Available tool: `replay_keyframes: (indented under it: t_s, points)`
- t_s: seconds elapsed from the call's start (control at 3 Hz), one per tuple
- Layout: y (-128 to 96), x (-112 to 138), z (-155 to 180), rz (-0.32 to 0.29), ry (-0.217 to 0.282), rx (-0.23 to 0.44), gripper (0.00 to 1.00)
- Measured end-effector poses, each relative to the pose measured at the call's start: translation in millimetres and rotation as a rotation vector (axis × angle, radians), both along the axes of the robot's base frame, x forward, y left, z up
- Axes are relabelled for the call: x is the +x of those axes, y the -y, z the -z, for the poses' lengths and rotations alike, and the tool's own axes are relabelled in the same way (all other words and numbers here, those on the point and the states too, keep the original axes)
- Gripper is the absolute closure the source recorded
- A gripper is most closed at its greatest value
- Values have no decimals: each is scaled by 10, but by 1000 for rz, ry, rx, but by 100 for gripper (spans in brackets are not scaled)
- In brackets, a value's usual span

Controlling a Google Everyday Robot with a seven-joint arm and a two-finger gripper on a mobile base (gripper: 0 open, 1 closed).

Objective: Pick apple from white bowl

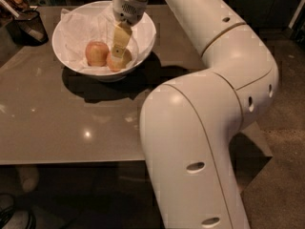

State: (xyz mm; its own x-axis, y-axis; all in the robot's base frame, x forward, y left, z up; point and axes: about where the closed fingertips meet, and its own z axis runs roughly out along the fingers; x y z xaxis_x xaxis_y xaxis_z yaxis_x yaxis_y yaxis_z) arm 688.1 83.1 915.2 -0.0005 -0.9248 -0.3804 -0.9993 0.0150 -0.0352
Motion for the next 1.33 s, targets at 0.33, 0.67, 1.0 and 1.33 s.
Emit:
replay_keyframes:
  t_s: [0.33, 0.67, 1.0, 1.33]
  points:
    - [-74, -4, 24, -1, -4, -6, 26]
    - [-108, -14, 57, 2, -13, -6, 27]
    - [-130, -25, 74, -2, -19, -11, 27]
    - [-148, -33, 86, -7, -21, -16, 27]
